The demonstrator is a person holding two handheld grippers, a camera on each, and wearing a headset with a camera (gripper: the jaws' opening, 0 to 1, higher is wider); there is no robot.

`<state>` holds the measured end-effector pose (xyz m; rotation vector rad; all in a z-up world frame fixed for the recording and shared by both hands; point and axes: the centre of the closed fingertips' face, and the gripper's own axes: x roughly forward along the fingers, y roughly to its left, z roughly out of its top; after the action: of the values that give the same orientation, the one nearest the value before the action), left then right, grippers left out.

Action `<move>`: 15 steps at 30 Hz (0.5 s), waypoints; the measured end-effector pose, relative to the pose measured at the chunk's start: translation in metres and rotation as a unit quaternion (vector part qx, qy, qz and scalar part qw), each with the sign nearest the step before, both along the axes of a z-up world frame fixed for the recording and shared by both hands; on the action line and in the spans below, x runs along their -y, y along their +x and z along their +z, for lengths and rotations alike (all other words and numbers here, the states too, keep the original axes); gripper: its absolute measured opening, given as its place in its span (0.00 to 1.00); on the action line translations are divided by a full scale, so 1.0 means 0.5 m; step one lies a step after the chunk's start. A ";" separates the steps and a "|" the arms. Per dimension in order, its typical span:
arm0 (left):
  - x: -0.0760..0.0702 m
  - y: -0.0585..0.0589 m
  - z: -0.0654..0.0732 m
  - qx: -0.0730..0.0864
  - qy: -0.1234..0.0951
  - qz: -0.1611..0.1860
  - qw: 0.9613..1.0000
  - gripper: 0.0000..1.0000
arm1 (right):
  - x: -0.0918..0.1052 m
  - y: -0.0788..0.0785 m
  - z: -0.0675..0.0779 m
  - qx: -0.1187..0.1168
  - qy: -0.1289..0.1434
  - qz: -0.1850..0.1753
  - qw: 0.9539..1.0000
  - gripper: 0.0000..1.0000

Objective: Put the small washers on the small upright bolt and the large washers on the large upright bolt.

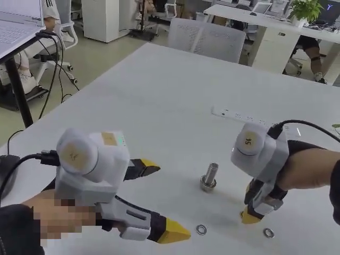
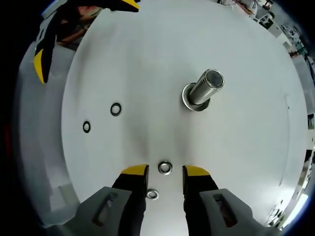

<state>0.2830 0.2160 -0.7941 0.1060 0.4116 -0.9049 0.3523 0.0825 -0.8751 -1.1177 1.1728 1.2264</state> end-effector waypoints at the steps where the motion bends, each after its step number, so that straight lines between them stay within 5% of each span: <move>1: 0.001 0.000 0.000 0.000 0.000 -0.001 1.000 0.84 | 0.001 -0.001 -0.001 0.000 0.000 0.000 1.000 0.29; 15: 0.003 -0.002 0.000 0.001 0.000 -0.002 1.000 0.84 | 0.005 -0.005 -0.012 0.004 -0.002 0.005 1.000 0.22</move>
<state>0.2819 0.2145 -0.7942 0.1081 0.4108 -0.9080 0.3500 0.0799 -0.8809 -1.1321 1.1661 1.2256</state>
